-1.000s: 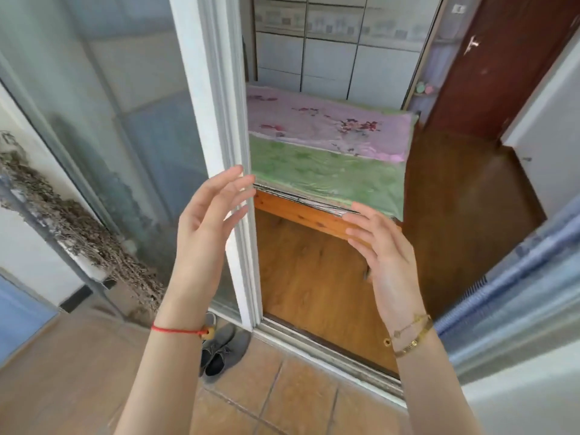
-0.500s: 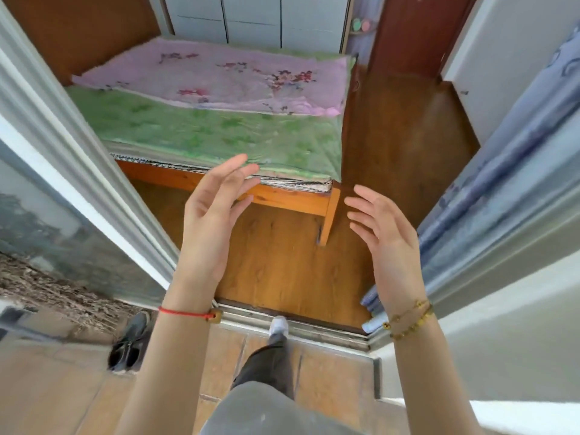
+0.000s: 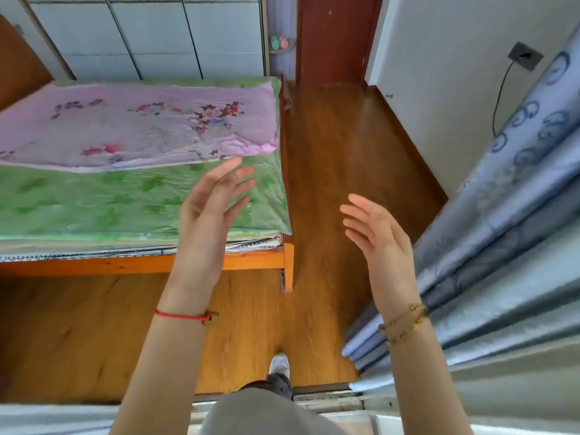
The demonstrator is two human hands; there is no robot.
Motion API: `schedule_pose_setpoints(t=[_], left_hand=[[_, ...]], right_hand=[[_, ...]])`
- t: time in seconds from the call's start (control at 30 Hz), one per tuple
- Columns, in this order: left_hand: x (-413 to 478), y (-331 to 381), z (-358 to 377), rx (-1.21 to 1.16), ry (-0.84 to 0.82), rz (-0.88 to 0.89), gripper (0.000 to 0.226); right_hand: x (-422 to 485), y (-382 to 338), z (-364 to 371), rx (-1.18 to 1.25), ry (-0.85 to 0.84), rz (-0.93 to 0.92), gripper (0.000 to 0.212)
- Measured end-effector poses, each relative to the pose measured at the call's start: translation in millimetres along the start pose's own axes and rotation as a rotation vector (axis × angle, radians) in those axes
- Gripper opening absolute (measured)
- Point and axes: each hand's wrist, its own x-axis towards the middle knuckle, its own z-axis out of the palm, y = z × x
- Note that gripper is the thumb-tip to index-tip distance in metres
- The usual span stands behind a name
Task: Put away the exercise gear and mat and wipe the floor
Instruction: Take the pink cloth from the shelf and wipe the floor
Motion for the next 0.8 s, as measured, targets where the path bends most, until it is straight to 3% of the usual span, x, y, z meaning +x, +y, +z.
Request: schedule_pose_setpoints(t=[0.47,0.8], left_hand=[[243.2,-56.6,114.1,-0.014,-0.163,-0.077,0.028],[405.7,-108.6,228.8,-0.03,-0.113,-0.033,0.038]], right_hand=[[229.7,4.6,-19.3,-0.005,0.202,0.028,0.033],[464.6,7.9,-67.0,-0.077,0.081,-0.055,0.029]])
